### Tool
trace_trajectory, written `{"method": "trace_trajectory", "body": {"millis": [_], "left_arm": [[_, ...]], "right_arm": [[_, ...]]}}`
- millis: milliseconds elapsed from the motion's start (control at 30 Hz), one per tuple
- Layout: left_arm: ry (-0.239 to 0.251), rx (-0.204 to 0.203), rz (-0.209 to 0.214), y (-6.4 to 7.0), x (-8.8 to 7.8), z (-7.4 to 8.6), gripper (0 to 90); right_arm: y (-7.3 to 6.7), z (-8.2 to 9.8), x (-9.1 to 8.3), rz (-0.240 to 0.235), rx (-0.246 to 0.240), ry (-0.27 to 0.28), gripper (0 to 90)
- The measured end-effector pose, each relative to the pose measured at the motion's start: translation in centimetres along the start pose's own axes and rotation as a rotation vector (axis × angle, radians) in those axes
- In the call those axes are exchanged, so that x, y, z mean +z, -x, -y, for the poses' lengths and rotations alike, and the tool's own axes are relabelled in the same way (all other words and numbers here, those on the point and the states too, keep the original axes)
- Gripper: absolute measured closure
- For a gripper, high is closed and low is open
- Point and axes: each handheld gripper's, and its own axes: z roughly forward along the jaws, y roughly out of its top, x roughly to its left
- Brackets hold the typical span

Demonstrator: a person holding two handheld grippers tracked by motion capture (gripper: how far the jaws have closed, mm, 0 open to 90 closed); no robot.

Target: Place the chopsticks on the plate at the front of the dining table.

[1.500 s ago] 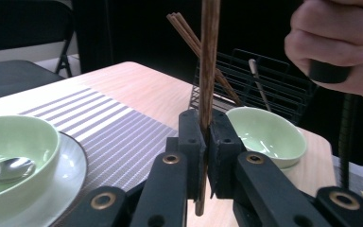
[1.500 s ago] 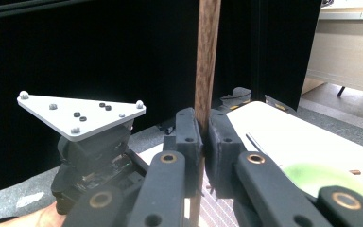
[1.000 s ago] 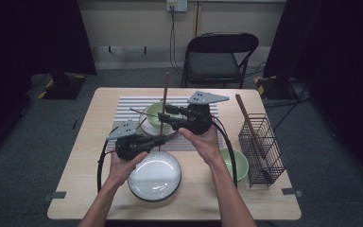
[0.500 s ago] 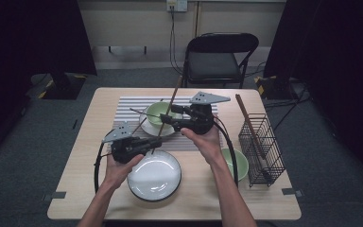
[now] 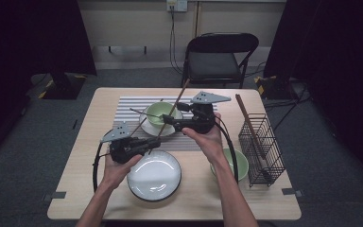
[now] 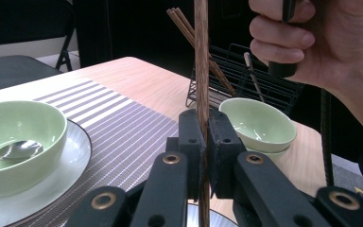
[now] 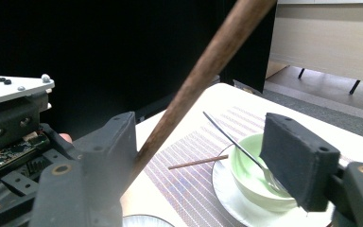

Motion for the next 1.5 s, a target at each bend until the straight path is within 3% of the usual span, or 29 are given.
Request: {"method": "trace_trajectory", "body": {"millis": [267, 533, 1067, 1200, 1433, 1500], "left_arm": [[-0.014, 0.001, -0.002, 0.0, 0.0, 0.2, 85.9], [-0.009, -0.009, -0.018, -0.2, -0.3, 0.4, 85.8], [-0.026, 0.010, -0.010, -0.1, -0.2, 0.3, 85.8], [-0.014, -0.008, -0.014, -0.1, -0.3, 0.3, 85.8], [-0.017, 0.004, -0.012, -0.2, -0.6, 0.5, 85.8], [-0.006, -0.015, -0.003, 0.0, -0.5, 0.6, 85.8]], "right_arm": [[0.4, -0.6, -0.9, 0.042, -0.002, 0.021, 25.1], [1.2, -0.1, -0.7, 0.061, 0.010, 0.017, 23.4], [1.8, 0.0, -1.0, 0.079, 0.037, 0.040, 22.1], [2.2, 0.1, -1.1, 0.091, 0.043, 0.040, 21.9], [2.6, 0.3, -1.1, 0.096, 0.053, 0.034, 18.5], [2.7, 0.3, -1.2, 0.097, 0.055, 0.036, 17.9]]}}
